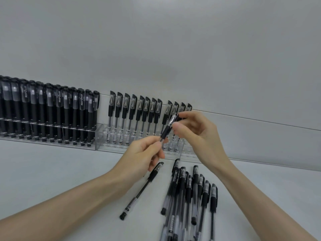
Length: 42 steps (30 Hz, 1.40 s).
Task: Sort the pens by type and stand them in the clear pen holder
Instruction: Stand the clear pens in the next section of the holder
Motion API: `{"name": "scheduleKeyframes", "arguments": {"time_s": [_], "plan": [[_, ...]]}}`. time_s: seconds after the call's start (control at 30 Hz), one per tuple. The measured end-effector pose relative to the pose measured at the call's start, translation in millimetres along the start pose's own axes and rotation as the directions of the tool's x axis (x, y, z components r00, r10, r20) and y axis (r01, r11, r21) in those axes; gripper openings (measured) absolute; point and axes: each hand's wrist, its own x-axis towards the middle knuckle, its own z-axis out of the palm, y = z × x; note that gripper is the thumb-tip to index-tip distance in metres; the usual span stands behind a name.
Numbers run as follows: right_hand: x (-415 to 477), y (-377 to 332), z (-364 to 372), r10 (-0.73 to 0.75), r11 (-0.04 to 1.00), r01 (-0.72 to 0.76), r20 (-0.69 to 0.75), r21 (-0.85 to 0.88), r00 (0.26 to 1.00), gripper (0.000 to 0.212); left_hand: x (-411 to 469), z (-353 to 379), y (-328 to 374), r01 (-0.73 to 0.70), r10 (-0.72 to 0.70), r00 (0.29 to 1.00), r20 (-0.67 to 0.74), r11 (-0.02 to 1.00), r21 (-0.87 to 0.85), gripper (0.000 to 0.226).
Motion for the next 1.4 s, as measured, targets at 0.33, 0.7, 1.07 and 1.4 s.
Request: {"name": "scheduleKeyframes", "arguments": {"time_s": [0.33, 0.7, 1.07, 1.4], "plan": [[-1.1, -8.8, -0.7, -0.008, 0.973, 0.022, -0.062, 0.23, 0.998, 0.031, -0.8, -2.1, -2.6, -0.102, 0.102, 0.995, 0.006, 0.99, 0.096, 0.016], [23.1, -4.7, -36.1, -0.298, 0.948, 0.227, -0.366, -0.225, 0.882, 0.035, 8.8, -14.6, -27.5, -0.319, 0.272, 0.932, 0.24, 0.298, 0.9, 0.075], [28.7, 24.1, -26.7, -0.25, 0.945, 0.173, -0.269, -0.278, 0.93, 0.041, 9.4, -13.3, -26.8, -0.279, 0.205, 0.95, 0.235, 0.221, 0.934, 0.082], [35.5, 29.4, -33.8, -0.179, 0.937, 0.115, -0.169, -0.329, 0.969, 0.038, 10.0, -11.9, -26.8, -0.279, 0.221, 0.948, 0.228, 0.237, 0.93, 0.081]]}}
